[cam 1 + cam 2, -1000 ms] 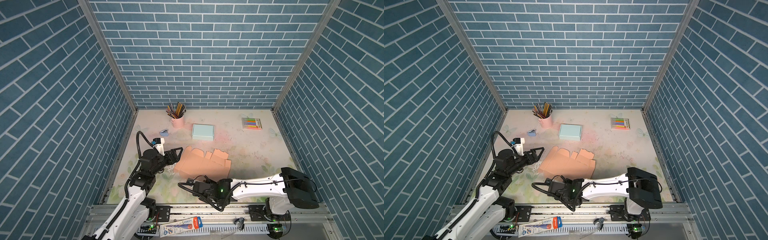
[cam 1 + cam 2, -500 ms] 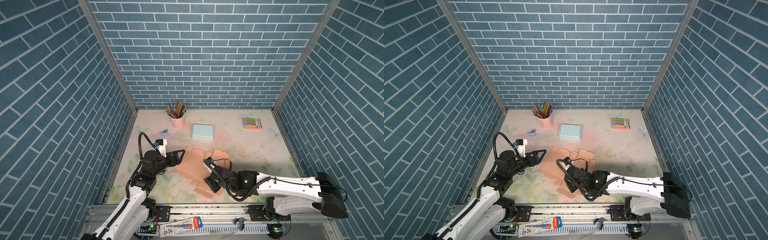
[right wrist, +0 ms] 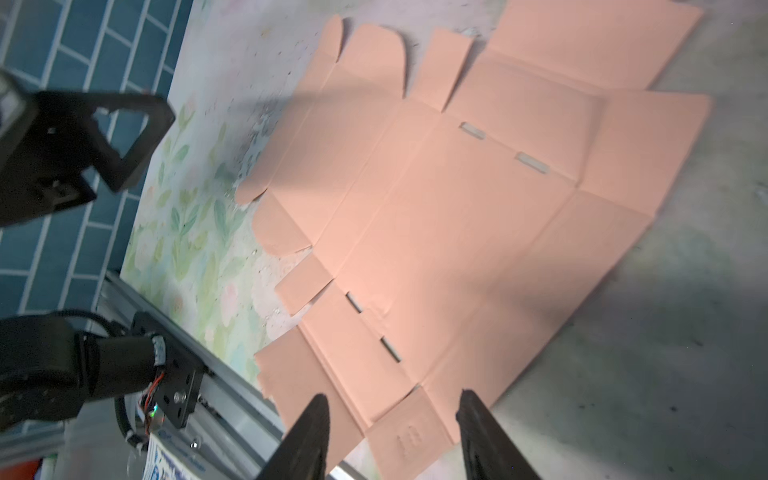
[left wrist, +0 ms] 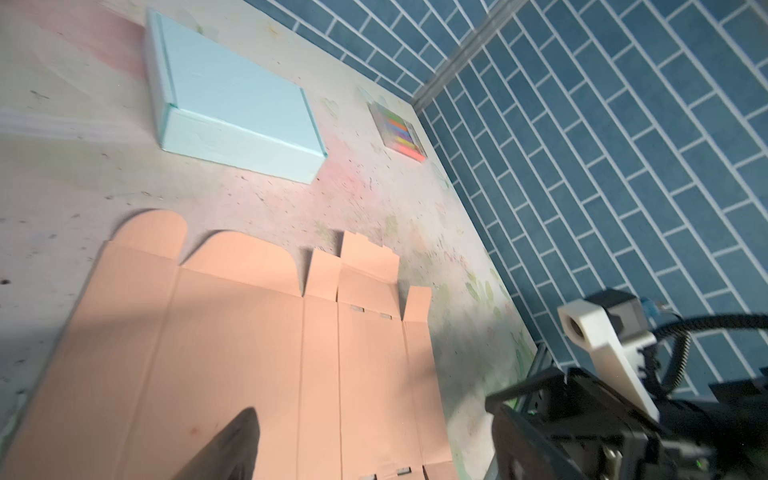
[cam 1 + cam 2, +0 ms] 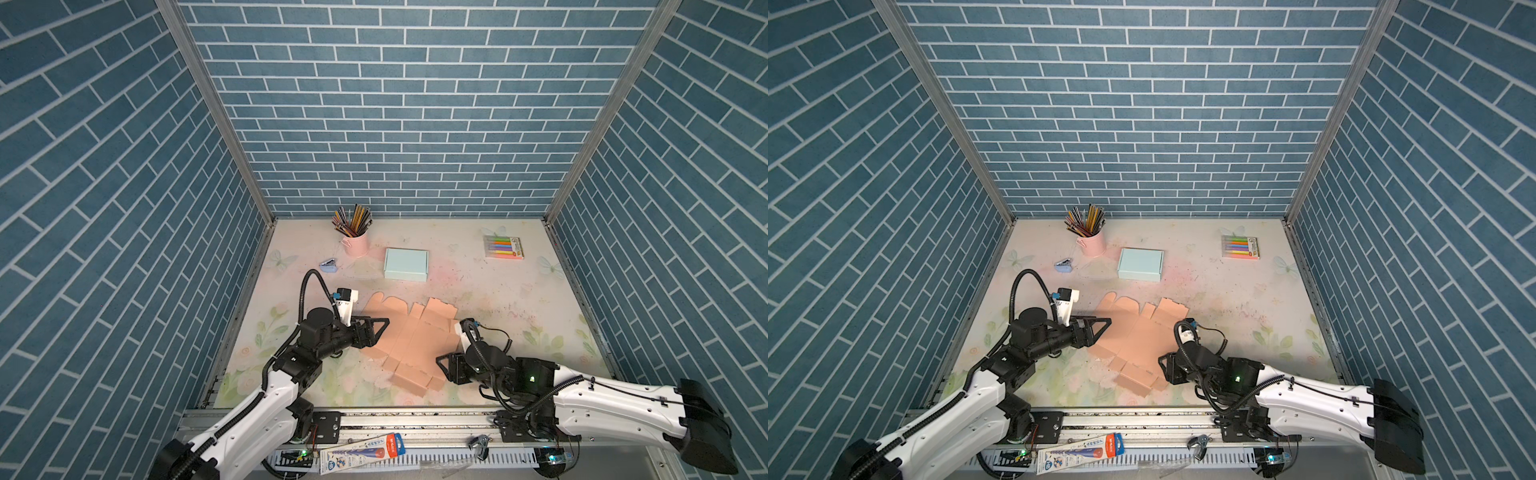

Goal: Fold the paper box

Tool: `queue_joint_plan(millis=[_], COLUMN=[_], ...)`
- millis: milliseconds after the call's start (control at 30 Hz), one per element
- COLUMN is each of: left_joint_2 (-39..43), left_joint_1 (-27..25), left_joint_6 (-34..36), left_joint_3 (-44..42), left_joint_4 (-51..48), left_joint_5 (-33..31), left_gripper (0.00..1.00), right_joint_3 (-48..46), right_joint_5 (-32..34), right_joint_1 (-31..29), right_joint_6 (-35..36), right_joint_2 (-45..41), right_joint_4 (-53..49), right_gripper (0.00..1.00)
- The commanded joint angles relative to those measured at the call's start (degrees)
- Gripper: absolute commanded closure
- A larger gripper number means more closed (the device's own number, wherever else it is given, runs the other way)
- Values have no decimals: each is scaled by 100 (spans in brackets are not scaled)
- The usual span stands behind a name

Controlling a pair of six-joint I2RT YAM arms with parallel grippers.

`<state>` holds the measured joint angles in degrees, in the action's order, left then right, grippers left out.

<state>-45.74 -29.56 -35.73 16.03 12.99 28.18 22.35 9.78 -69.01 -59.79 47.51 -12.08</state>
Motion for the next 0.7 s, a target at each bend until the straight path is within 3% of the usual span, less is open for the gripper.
queue_joint_plan(millis=[0,300,667], left_joint_2=[-34,-350,-709], left_joint_1=[-440,-1072,-1533], left_joint_6=[209,289,145], left_joint_3=[-30,-26,-75], left_joint_4=[271,705,1016], left_joint_5=[-204,-292,-559], left_gripper=[12,12,12], right_joint_3=[-313,-1055,-1762], right_joint_5=[-166,-413,-976], right_joint_1=[267,897,1472], right_joint_6=[-589,-719,-815], right_joint_2=[-398,-944,-907], right_joint_4=[58,232,1457], right_gripper=[48,48,50])
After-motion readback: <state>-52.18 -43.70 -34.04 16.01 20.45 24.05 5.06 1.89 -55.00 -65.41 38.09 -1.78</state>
